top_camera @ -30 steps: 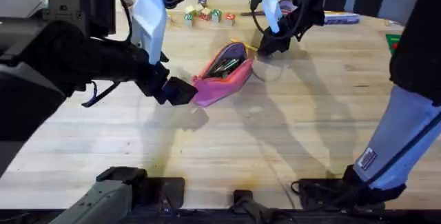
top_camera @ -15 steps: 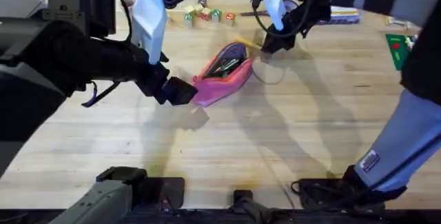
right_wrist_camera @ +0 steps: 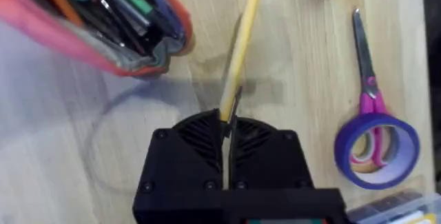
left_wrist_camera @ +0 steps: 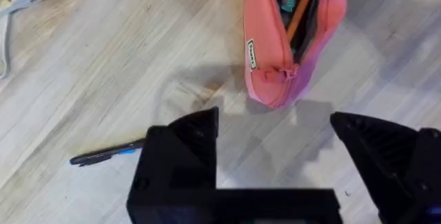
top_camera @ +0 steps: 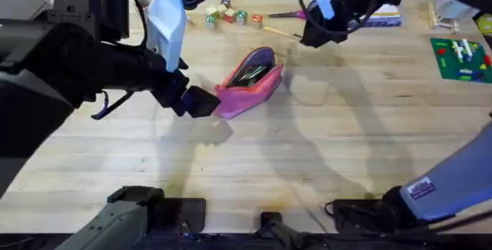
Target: Unzip the bag, pick up the pens from the table one at a time and place them inside, then zip the bag closed.
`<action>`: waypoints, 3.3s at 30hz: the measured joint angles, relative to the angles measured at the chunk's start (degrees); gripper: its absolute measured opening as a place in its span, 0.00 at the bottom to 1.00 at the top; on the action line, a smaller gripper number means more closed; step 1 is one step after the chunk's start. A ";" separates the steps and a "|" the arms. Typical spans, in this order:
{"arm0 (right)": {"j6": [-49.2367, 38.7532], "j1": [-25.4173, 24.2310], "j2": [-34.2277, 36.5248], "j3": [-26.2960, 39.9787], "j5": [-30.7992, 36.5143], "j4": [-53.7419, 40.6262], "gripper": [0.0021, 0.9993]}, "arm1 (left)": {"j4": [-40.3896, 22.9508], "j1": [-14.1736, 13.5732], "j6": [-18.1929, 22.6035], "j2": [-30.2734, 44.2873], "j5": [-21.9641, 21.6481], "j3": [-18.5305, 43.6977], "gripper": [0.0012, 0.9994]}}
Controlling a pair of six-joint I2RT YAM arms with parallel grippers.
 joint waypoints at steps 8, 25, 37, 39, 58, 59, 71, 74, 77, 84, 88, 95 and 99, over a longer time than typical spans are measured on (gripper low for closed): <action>-4.27 0.00 -6.21 0.00 3.71 -2.22 0.03 | 0.00 0.00 -0.01 0.01 0.02 0.00 0.99; -28.68 0.00 -8.93 0.00 4.74 -6.52 0.03 | -0.01 0.00 0.00 0.00 0.02 0.00 0.99; -42.98 0.22 -8.92 0.00 1.70 -8.36 0.03 | 0.00 0.00 0.00 0.00 0.02 0.00 0.99; -43.50 0.43 -8.93 0.00 1.62 -8.34 0.03 | 0.00 0.00 0.00 0.01 0.01 0.00 0.99; -44.69 9.73 -3.44 0.00 2.13 -6.77 0.03 | -0.02 0.00 0.00 0.00 0.02 0.00 0.99; -44.69 9.92 -3.43 0.00 2.15 -6.77 0.03 | 0.00 0.00 0.00 0.02 0.02 0.00 0.99; -44.69 17.19 1.76 0.00 2.13 -5.77 0.03 | -0.02 0.00 0.00 0.00 0.02 0.00 0.99; -44.69 18.63 2.43 0.00 2.13 -5.50 0.03 | 0.00 0.00 0.00 0.02 0.02 0.00 0.99; -44.69 20.63 3.51 0.00 2.11 -4.85 0.03 | -0.02 0.00 0.00 0.02 0.02 0.00 0.99; -44.28 21.75 4.76 0.00 2.11 -4.78 0.03 | -0.01 0.00 0.00 0.02 0.02 0.00 0.99; -43.30 21.75 4.76 0.00 2.07 -4.93 0.41 | -0.02 0.00 0.00 0.00 0.02 0.00 0.99; -42.96 21.77 4.76 0.00 1.89 -4.60 0.99 | 0.00 0.00 0.00 0.02 0.02 0.00 0.99; -42.93 21.77 4.76 0.00 1.96 -4.60 1.00 | -0.01 0.00 0.00 0.01 0.02 0.00 0.99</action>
